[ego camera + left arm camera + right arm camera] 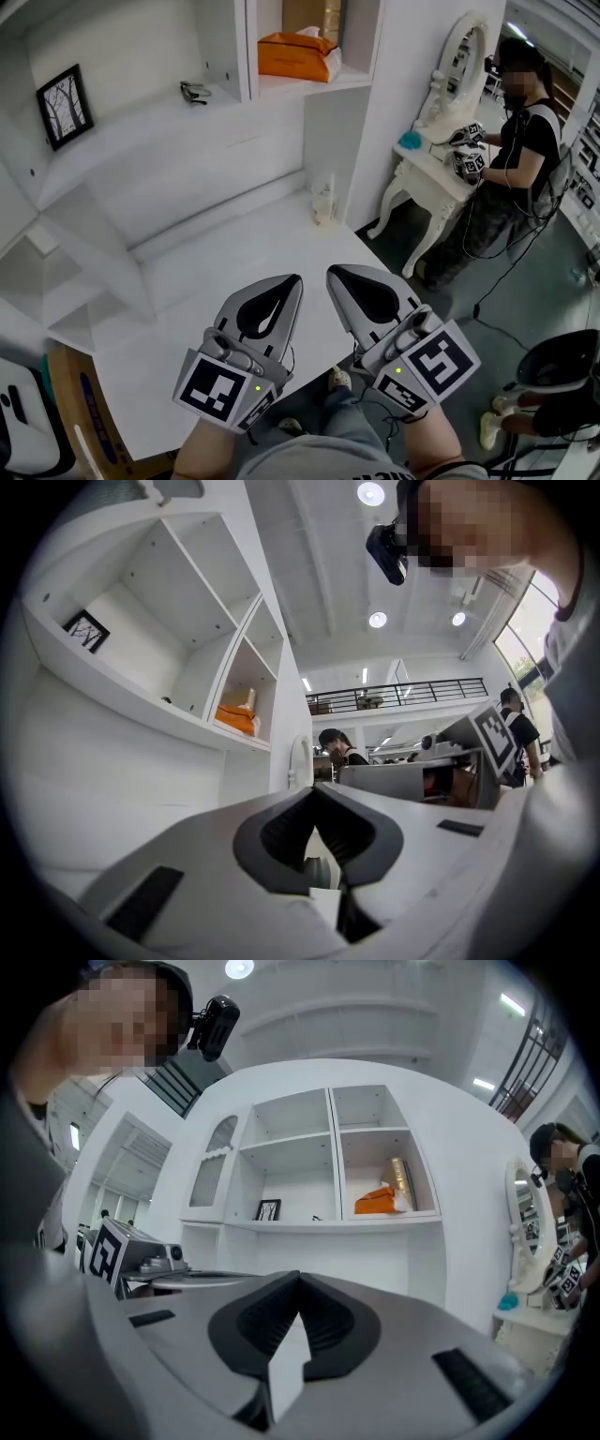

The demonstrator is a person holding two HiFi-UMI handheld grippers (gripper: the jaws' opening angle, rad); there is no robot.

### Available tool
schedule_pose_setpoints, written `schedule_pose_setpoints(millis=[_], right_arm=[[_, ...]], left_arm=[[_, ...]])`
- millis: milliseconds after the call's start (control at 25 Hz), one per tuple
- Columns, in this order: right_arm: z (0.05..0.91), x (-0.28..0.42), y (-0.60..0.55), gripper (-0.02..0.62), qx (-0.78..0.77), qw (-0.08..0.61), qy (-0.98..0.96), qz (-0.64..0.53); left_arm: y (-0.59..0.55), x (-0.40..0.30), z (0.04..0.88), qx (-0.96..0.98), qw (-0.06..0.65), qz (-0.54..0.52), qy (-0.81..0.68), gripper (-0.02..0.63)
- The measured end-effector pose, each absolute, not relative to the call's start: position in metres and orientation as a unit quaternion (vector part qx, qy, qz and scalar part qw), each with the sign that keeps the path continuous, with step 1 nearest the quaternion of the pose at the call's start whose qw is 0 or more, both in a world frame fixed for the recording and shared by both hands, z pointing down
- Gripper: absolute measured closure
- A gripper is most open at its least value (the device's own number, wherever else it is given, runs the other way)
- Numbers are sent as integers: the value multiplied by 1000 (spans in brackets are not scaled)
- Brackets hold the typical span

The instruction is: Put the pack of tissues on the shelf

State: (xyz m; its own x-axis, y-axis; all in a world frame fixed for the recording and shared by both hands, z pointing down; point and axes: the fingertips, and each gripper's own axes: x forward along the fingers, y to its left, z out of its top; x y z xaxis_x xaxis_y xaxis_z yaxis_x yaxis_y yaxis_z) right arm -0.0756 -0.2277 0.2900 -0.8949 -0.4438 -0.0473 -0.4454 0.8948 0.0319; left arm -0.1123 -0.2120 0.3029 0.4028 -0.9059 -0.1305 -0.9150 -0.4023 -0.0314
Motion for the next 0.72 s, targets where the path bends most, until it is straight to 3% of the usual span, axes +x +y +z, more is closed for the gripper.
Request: schedule_pose_setpoints(millis=[720], right_arm=[[301, -87, -185, 600, -223, 10, 975, 26]], left_arm=[[-178, -110, 299, -841, 59, 43, 535, 580]])
